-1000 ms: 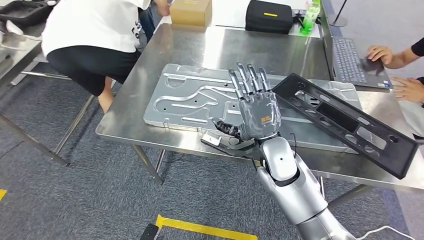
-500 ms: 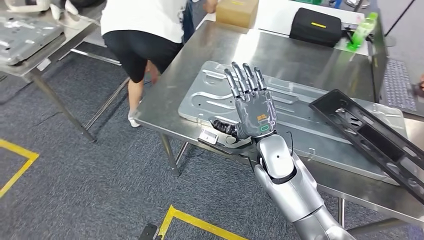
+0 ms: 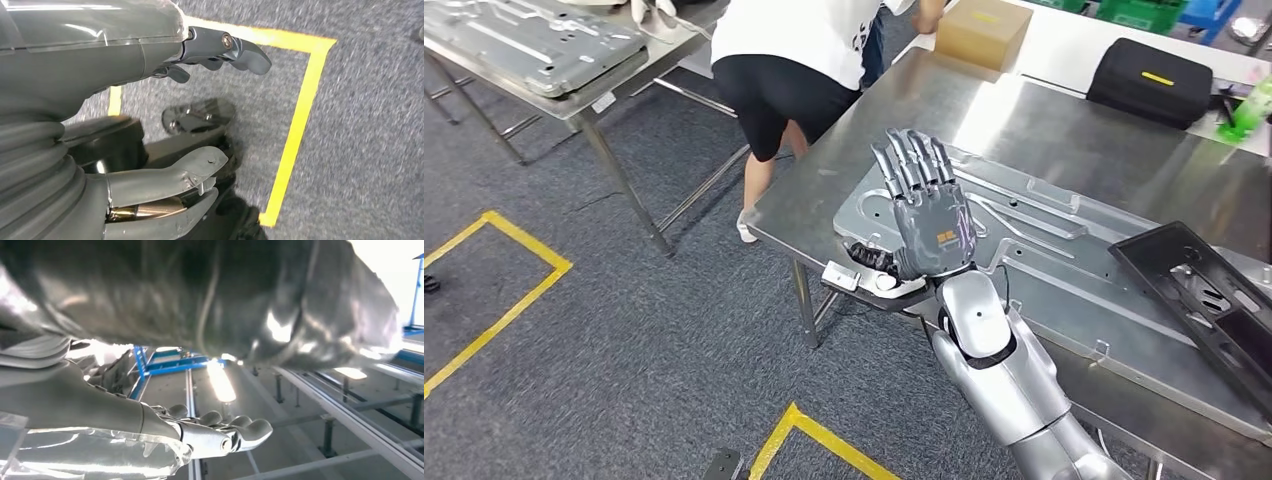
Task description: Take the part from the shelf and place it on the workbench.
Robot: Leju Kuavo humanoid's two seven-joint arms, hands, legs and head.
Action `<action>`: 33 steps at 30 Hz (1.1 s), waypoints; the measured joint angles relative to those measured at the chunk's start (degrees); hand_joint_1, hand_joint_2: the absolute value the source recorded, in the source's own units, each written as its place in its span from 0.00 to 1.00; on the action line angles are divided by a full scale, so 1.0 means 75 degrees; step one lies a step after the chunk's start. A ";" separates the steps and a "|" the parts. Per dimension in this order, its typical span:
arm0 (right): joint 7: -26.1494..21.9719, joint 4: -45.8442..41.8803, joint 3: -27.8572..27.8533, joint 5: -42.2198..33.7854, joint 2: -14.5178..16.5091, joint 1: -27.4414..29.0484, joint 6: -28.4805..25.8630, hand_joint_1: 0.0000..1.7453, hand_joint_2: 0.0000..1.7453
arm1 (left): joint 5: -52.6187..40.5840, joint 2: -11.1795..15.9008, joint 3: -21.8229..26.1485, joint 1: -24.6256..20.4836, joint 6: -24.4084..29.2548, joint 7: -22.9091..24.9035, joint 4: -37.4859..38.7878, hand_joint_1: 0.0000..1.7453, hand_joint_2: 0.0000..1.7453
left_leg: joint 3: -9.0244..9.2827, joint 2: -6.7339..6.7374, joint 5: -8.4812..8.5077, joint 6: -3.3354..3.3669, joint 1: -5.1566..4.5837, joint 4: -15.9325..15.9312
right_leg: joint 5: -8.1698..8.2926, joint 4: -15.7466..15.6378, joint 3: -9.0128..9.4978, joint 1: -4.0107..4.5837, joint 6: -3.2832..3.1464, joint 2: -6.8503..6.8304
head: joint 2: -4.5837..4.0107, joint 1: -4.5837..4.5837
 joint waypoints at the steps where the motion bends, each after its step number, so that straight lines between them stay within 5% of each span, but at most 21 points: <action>1: -0.0010 0.0002 0.0000 -0.0001 0.0015 -0.0016 0.0000 0.00 0.00 | 0.0004 0.0001 -0.0001 -0.0005 0.0009 -0.0001 0.0000 0.00 1.00 | -0.0130 0.0256 -0.0168 -0.0022 -0.0010 0.0279 | 0.0015 -0.0038 0.0025 -0.0002 -0.0048 -0.0123 | 0.0000 -0.0008; 3: -0.0027 0.0020 0.0000 -0.0002 0.0027 -0.0030 0.0005 0.00 0.00 | 0.0021 -0.0001 -0.0004 -0.0029 0.0022 -0.0002 0.0000 0.00 1.00 | -0.0545 0.0708 -0.0620 -0.0058 0.0002 0.1175 | 0.0005 -0.0052 0.0044 0.0045 -0.0105 -0.0373 | 0.0000 -0.0025; 5: -0.0049 0.0055 0.0000 -0.0004 0.0027 -0.0026 0.0011 0.00 0.00 | 0.0041 -0.0002 -0.0007 -0.0037 0.0031 -0.0003 0.0000 0.00 1.00 | -0.0881 0.0812 -0.0862 -0.0093 0.0033 0.1868 | -0.0014 -0.0045 0.0045 0.0071 -0.0128 -0.0599 | 0.0000 -0.0025; 10: -0.0062 0.0074 0.0000 -0.0006 0.0027 -0.0026 0.0012 0.00 0.00 | 0.0050 -0.0002 -0.0008 -0.0030 0.0035 -0.0003 0.0000 0.00 1.00 | -0.0961 0.0831 -0.0873 -0.0108 0.0041 0.2032 | -0.0021 -0.0041 0.0044 0.0075 -0.0130 -0.0699 | 0.0000 -0.0025; 12: -0.0063 0.0087 0.0000 -0.0008 0.0029 -0.0032 0.0011 0.00 0.00 | 0.0056 -0.0001 -0.0013 -0.0025 0.0046 -0.0002 0.0000 0.00 1.00 | -0.0699 0.0916 -0.0607 -0.0102 0.0042 0.1559 | -0.0045 -0.0031 0.0057 0.0075 -0.0112 -0.0817 | 0.0000 -0.0025; 15: -0.0068 0.0127 0.0000 -0.0014 0.0058 -0.0114 0.0007 0.00 0.00 | 0.0070 0.0001 -0.0038 -0.0047 0.0069 -0.0002 0.0000 0.00 1.00 | 0.0139 0.1179 0.0007 0.0117 -0.0054 -0.0049 | -0.0182 0.0022 0.0141 0.0112 0.0092 -0.1282 | 0.0000 -0.0011; 17: -0.0074 0.0141 -0.0001 -0.0015 0.0074 -0.0161 0.0002 0.00 0.00 | 0.0071 0.0003 -0.0044 -0.0053 0.0074 -0.0001 0.0000 0.00 1.00 | 0.0224 0.1039 0.0048 0.0263 -0.0065 -0.0243 | -0.0443 0.0345 0.0034 0.0080 0.0205 -0.1028 | 0.0000 -0.0005; 20: -0.0079 0.0178 -0.0003 -0.0017 0.0068 -0.0154 0.0000 0.00 0.00 | 0.0072 0.0000 -0.0051 -0.0090 0.0075 -0.0001 0.0000 0.00 1.00 | 0.0229 0.0761 0.0073 0.0327 -0.0053 -0.0261 | -0.1066 0.1678 -0.0634 0.0055 0.0233 -0.0439 | 0.0000 -0.0003; 22: -0.0079 0.0227 -0.0003 -0.0022 0.0058 -0.0135 0.0002 0.00 0.00 | 0.0079 -0.0001 -0.0056 -0.0086 0.0068 -0.0005 0.0000 0.00 1.00 | 0.0225 0.0530 0.0071 0.0331 -0.0063 -0.0238 | -0.1029 0.2043 -0.0881 0.0060 0.0215 -0.0363 | 0.0000 -0.0004; 24: -0.0080 0.0254 -0.0003 -0.0027 0.0056 -0.0144 0.0002 0.00 0.00 | 0.0092 -0.0001 -0.0058 -0.0079 0.0063 -0.0010 0.0000 0.00 1.00 | 0.0228 0.0291 0.0066 0.0322 -0.0063 -0.0207 | -0.0487 0.1343 -0.0613 0.0060 0.0166 -0.0235 | 0.0000 -0.0004; 26: -0.0085 0.0267 -0.0003 -0.0031 0.0056 -0.0166 0.0003 0.00 0.00 | 0.0102 -0.0009 -0.0059 -0.0090 0.0065 -0.0012 0.0000 0.00 1.00 | 0.0205 0.0077 0.0059 0.0285 -0.0065 -0.0171 | -0.0087 0.0428 -0.0216 0.0041 0.0113 0.0127 | 0.0000 -0.0005; 28: -0.0099 0.0288 -0.0002 -0.0034 0.0058 -0.0170 0.0003 0.00 0.00 | 0.0110 -0.0014 -0.0063 -0.0093 0.0073 -0.0011 0.0000 0.00 1.00 | 0.0151 -0.0102 0.0075 0.0203 -0.0034 -0.0166 | -0.0046 0.0084 -0.0063 0.0052 0.0087 0.0305 | 0.0000 -0.0004; 29: -0.0109 0.0297 -0.0002 -0.0036 0.0069 -0.0168 0.0002 0.00 0.00 | 0.0114 -0.0014 -0.0065 -0.0084 0.0080 -0.0010 0.0000 0.00 1.00 | 0.0128 -0.0198 0.0093 0.0148 -0.0014 -0.0184 | -0.0038 0.0041 -0.0043 0.0060 0.0072 0.0230 | 0.0000 -0.0005; 31: -0.0138 0.0309 -0.0001 -0.0037 0.0122 -0.0164 -0.0002 0.00 0.00 | 0.0115 -0.0009 -0.0071 -0.0048 0.0100 -0.0007 0.0000 0.00 1.00 | 0.0076 -0.0068 0.0045 0.0059 -0.0012 -0.0124 | 0.0002 -0.0053 0.0025 0.0046 -0.0002 0.0033 | 0.0000 -0.0013; 33: -0.0166 0.0317 -0.0001 -0.0030 0.0176 -0.0151 -0.0013 0.00 0.00 | 0.0117 -0.0006 -0.0076 -0.0051 0.0114 -0.0009 0.0000 0.00 1.00 | -0.0163 0.0426 -0.0268 0.0007 -0.0030 0.0400 | 0.0028 -0.0152 0.0100 0.0034 -0.0076 -0.0191 | 0.0000 -0.0038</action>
